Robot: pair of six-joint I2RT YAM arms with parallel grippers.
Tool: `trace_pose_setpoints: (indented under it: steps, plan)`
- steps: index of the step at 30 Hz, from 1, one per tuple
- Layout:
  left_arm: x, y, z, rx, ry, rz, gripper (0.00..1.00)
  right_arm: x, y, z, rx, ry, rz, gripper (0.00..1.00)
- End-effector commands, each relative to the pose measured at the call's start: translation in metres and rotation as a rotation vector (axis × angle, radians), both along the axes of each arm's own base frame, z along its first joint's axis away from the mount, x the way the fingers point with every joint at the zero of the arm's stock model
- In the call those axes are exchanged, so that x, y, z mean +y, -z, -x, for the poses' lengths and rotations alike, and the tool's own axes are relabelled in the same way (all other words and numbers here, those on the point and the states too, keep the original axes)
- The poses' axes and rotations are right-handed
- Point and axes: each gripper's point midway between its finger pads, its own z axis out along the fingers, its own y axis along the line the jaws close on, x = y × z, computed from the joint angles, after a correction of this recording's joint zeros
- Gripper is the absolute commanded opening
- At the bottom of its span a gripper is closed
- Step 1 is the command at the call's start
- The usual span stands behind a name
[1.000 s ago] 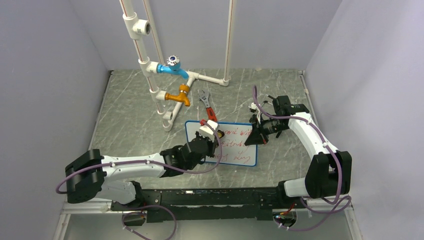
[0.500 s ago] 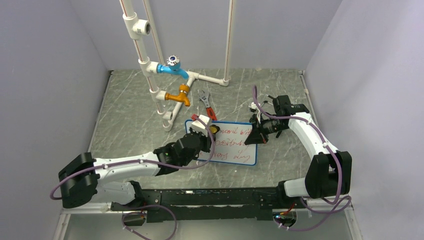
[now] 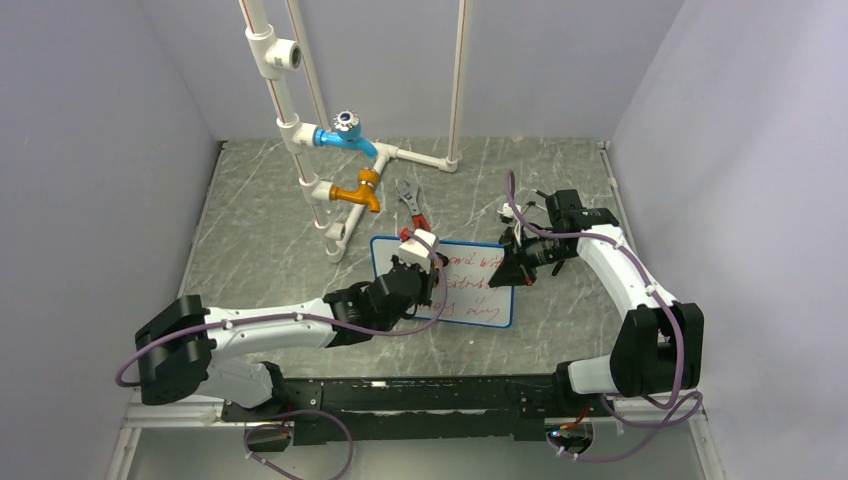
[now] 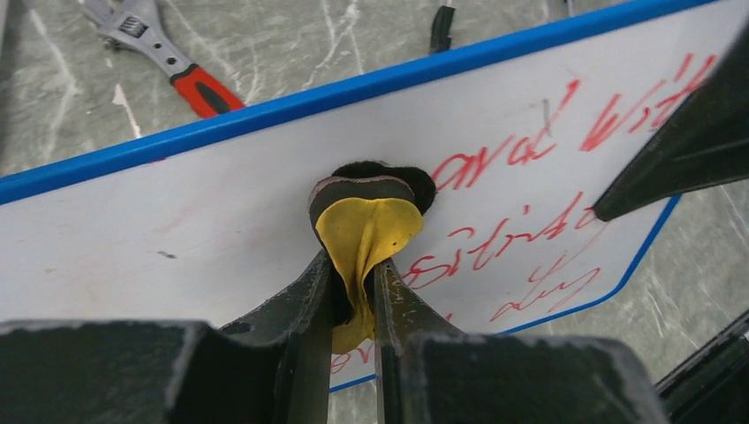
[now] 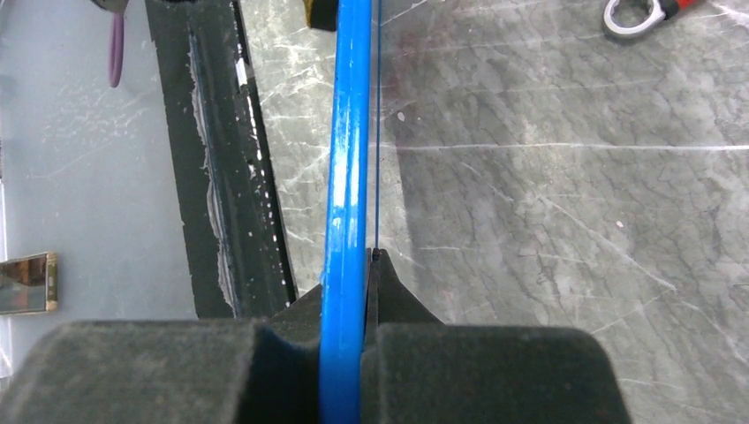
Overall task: Erase the whiteboard
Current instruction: Erase the center of the board with the whiteboard.
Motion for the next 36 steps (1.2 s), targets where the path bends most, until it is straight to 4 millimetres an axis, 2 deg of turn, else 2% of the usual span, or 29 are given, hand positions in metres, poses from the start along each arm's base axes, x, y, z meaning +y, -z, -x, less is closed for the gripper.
trace_pose_setpoints:
  steps: [1, 5, 13, 16, 18, 22, 26, 28, 32, 36]
  plan:
    - [0.045, -0.014, -0.032, -0.031, -0.213, -0.002, 0.00, 0.001, -0.006, 0.015, -0.019, -0.048, 0.000, 0.00]
    - [0.033, -0.017, -0.027, -0.032, -0.147, -0.002, 0.00, 0.002, -0.006, 0.015, -0.019, -0.049, -0.002, 0.00]
    - [-0.027, -0.025, 0.008, -0.076, 0.048, 0.009, 0.00, 0.001, -0.005, 0.015, -0.016, -0.048, 0.002, 0.00]
    - [-0.036, -0.018, 0.007, -0.073, 0.033, -0.021, 0.00, 0.001, -0.004, 0.015, -0.015, -0.046, 0.003, 0.00]
    - [-0.029, -0.017, 0.001, -0.073, -0.022, -0.047, 0.00, 0.001, -0.004, 0.015, -0.013, -0.046, 0.004, 0.00]
    - [-0.002, -0.024, -0.015, -0.090, -0.140, -0.078, 0.00, 0.001, -0.003, 0.015, -0.010, -0.046, 0.003, 0.00]
    - [0.024, -0.026, -0.027, -0.068, -0.186, -0.049, 0.00, 0.001, -0.003, 0.015, -0.010, -0.046, 0.004, 0.00]
    - [0.030, -0.025, -0.027, -0.068, -0.182, -0.036, 0.00, 0.001, -0.003, 0.015, -0.012, -0.047, 0.003, 0.00]
    - [0.028, -0.020, -0.022, -0.054, -0.137, -0.035, 0.00, 0.001, -0.003, 0.015, -0.010, -0.047, 0.004, 0.00]
    - [0.005, -0.016, -0.006, -0.056, 0.001, 0.001, 0.00, 0.001, -0.003, 0.015, -0.010, -0.046, 0.006, 0.00]
